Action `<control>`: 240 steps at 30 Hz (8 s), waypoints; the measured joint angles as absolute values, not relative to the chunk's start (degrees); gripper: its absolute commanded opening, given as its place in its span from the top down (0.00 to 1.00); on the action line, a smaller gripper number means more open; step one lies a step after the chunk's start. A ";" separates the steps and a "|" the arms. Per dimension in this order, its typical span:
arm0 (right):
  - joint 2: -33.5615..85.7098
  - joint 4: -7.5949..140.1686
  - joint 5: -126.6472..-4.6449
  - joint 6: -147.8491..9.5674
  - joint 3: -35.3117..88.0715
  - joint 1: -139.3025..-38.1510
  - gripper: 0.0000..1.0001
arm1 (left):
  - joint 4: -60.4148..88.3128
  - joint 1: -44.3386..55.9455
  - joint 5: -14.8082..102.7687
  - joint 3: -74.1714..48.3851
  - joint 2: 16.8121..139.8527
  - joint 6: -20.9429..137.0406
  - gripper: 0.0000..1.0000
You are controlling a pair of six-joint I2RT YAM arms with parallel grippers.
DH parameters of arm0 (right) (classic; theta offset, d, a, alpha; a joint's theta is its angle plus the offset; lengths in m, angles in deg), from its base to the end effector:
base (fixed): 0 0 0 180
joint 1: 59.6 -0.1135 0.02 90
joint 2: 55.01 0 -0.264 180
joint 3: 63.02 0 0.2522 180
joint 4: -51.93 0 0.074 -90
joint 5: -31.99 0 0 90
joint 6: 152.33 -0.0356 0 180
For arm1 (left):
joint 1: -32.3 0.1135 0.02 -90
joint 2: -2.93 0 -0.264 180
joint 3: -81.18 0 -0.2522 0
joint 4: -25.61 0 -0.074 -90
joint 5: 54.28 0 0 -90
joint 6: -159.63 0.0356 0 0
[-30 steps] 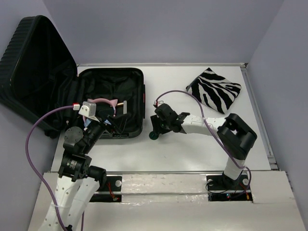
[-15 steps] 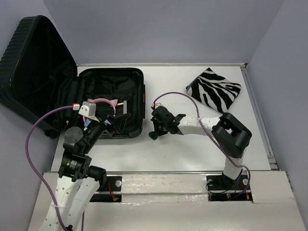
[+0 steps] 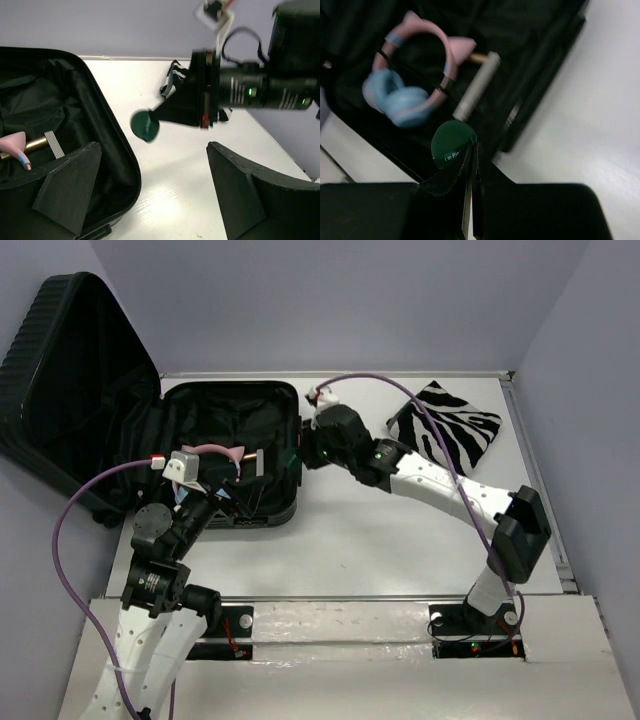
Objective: Pack the luggage
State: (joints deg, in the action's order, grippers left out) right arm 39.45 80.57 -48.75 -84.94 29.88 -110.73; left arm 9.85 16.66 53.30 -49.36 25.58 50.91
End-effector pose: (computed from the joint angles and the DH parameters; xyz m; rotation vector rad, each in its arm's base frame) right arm 0.2473 0.2977 0.3149 -0.4319 2.1051 0.6015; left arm 0.1005 -0.0393 0.3496 0.2250 1.4060 -0.7086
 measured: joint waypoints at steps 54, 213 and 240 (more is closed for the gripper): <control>47.27 62.49 -74.89 -94.69 6.05 -49.64 0.89 | 8.99 14.65 54.64 -48.46 34.67 50.27 0.01; 27.43 79.38 -83.39 -75.21 22.93 -95.74 0.00 | 4.25 37.56 -37.97 -24.88 60.07 74.49 0.33; 41.09 78.66 -67.09 -85.11 23.32 -92.44 0.00 | 27.94 0.29 -50.45 -33.40 58.17 95.26 0.94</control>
